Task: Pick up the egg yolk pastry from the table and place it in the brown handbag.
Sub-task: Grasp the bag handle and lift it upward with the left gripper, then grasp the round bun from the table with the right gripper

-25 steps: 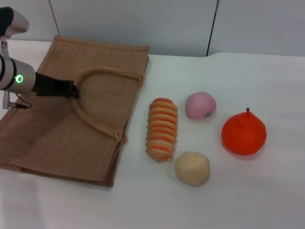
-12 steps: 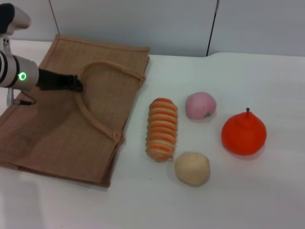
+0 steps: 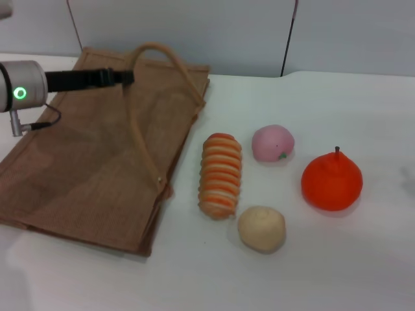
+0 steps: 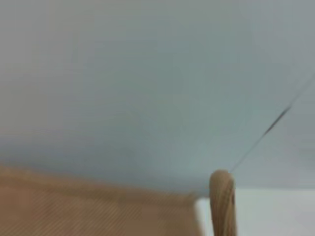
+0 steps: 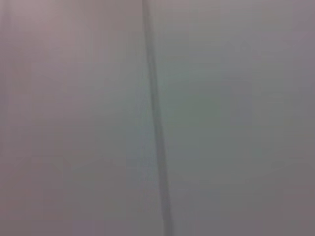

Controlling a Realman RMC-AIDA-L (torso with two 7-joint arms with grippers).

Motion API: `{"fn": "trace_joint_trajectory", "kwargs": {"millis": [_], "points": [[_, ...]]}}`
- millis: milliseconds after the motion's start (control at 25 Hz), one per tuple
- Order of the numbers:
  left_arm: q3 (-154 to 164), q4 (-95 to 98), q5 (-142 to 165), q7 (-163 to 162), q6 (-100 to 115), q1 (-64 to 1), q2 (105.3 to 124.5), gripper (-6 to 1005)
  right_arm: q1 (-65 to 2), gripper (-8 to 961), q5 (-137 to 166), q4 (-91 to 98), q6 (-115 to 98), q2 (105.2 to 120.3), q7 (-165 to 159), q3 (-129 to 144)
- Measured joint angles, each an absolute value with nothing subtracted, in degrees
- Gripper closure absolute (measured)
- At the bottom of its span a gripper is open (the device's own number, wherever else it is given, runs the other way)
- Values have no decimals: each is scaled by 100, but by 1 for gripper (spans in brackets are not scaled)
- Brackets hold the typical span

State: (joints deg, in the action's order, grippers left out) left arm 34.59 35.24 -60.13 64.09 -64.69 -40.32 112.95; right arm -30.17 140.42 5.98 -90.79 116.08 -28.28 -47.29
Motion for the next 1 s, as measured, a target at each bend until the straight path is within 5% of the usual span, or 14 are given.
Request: {"fn": "trace_joint_trajectory", "kwargs": {"millis": [520, 1000], "points": [[3440, 3463, -7899, 7945, -7531, -3596, 11272, 881, -4039, 96, 15979, 1693, -9159, 11569, -3948, -2898], [3372, 3329, -8431, 8350, -8205, -3545, 11248, 883, -4274, 97, 16432, 1805, -9161, 11571, -4517, -1461]]}}
